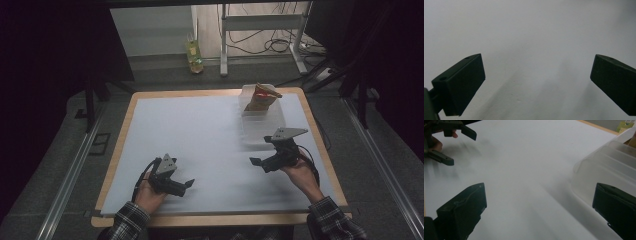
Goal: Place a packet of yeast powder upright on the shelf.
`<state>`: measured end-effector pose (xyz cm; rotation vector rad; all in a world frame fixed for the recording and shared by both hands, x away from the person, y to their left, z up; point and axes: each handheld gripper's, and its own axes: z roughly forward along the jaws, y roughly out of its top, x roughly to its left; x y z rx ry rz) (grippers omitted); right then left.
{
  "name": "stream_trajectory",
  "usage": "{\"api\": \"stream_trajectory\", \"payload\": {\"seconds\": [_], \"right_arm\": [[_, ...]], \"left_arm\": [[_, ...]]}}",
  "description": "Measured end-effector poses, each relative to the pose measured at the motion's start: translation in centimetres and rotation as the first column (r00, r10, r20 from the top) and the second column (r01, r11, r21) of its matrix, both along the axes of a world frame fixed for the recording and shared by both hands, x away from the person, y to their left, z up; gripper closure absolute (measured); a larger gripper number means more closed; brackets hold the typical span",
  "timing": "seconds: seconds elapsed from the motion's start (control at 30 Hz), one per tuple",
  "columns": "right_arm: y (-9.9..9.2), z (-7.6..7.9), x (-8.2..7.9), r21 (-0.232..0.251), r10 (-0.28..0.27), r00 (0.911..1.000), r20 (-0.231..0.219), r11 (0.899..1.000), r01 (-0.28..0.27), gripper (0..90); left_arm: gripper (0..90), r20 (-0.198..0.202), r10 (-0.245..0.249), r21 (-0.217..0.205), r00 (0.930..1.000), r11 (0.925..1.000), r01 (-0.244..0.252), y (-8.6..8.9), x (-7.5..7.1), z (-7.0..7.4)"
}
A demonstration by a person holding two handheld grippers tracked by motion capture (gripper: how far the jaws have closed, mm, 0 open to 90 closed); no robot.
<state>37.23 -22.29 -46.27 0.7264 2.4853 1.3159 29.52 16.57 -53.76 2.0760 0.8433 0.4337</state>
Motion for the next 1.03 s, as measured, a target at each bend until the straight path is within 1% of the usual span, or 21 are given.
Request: {"api": "stream_trajectory", "payload": {"seconds": [0.1,0.2,0.33,0.53,0.6,0.67,0.7,0.77,0.83,0.87,0.93,1.03], "right_arm": [[0.0,-0.4,-0.3,-0.014,0.000,1.0000,0.000,1.000,0.000,0.0],[-0.1,-0.9,-0.7,-0.039,0.009,0.9999,0.008,0.999,-0.008,0.0],[-0.1,-1.5,-1.2,-0.068,0.016,0.9999,0.001,0.998,-0.016,0.0],[-0.2,-2.6,-2.1,-0.116,0.034,0.9992,-0.020,0.993,-0.036,0.0],[-0.3,-2.9,-2.2,-0.116,0.033,0.9988,-0.037,0.993,-0.037,0.0],[-0.3,-3.3,-2.3,-0.118,0.033,0.9984,-0.047,0.992,-0.038,0.0],[-0.3,-3.7,-2.3,-0.127,0.035,0.9979,-0.055,0.991,-0.042,0.0],[-0.3,-3.9,-2.2,-0.134,0.038,0.9979,-0.053,0.990,-0.044,0.0],[-0.3,-4.4,-2.1,-0.159,0.039,0.9982,-0.046,0.986,-0.046,0.0],[-0.3,-4.6,-2.0,-0.168,0.041,0.9976,-0.055,0.984,-0.049,0.0],[-0.3,-4.9,-1.9,-0.170,0.039,0.9967,-0.071,0.984,-0.050,0.0],[-0.4,-5.2,-1.7,-0.169,0.033,0.9955,-0.089,0.985,-0.048,0.0]], "left_arm": [[0.0,0.000,0.001,0.005,1.0000,1.0000,-0.001,0.0,0.0,0.0],[0.0,0.001,0.001,0.016,1.0000,0.9999,-0.001,0.0,0.0,-0.1],[0.0,-0.001,0.000,0.023,1.0000,0.9997,0.000,-0.1,0.0,-0.1],[0.0,-0.006,-0.009,0.037,0.9999,0.9993,0.009,-0.3,0.0,-0.3],[0.0,-0.004,-0.011,0.051,0.9999,0.9986,0.012,-0.3,0.0,-0.3],[0.0,-0.002,-0.015,0.066,0.9999,0.9977,0.015,-0.4,0.0,-0.4],[0.0,0.000,-0.016,0.072,0.9999,0.9972,0.016,-0.4,0.0,-0.4],[0.0,-0.001,-0.018,0.084,0.9998,0.9963,0.018,-0.5,0.0,-0.5],[0.0,-0.003,-0.018,0.097,0.9998,0.9951,0.018,-0.6,0.0,-0.6],[0.0,-0.004,-0.018,0.099,0.9998,0.9950,0.018,-0.6,0.1,-0.6],[0.0,-0.008,-0.013,0.114,0.9999,0.9933,0.014,-0.6,0.1,-0.7],[0.0,-0.014,-0.009,0.126,0.9999,0.9920,0.011,-0.6,0.3,-0.8]]}}
